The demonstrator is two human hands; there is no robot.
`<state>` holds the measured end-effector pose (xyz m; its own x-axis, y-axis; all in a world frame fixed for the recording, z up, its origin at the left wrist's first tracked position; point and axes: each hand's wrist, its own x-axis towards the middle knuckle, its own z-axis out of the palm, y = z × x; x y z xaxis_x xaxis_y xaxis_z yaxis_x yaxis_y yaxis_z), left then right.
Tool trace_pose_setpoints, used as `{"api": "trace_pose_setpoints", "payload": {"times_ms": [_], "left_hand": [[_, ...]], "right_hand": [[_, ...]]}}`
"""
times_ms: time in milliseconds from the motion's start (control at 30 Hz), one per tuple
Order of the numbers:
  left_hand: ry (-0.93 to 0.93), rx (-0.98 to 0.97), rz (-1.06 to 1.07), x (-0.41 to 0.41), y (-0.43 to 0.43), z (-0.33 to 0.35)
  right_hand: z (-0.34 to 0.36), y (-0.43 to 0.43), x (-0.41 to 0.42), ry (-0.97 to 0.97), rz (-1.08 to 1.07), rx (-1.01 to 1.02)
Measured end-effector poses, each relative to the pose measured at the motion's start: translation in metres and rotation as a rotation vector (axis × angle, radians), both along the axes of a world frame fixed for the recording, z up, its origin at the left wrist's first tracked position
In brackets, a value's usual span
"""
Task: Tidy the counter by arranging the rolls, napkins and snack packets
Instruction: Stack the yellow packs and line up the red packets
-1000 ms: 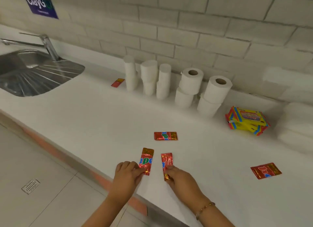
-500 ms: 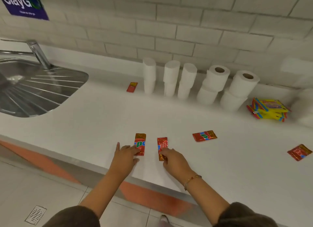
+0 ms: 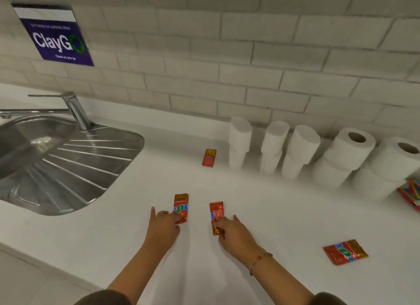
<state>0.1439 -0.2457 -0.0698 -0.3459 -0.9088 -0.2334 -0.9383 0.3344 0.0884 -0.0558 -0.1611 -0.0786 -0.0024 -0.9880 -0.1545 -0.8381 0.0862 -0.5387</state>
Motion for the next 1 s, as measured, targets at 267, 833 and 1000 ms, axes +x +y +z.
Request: {"api": "trace_pose_setpoints", "payload": {"times_ms": [267, 833, 1000], "left_hand": [[0.031, 0.041, 0.021, 0.012, -0.095, -0.005], [0.068, 0.005, -0.314, -0.011, -0.239, -0.007], [0.099, -0.017, -0.362, -0.019, -0.263, -0.009]], "right_hand": [[0.011, -0.092, 0.040, 0.295, 0.080, -0.032], [0.009, -0.242, 0.054, 0.317, -0.228, -0.017], [0.015, -0.268, 0.045, 0.363, -0.213, 0.043]]}}
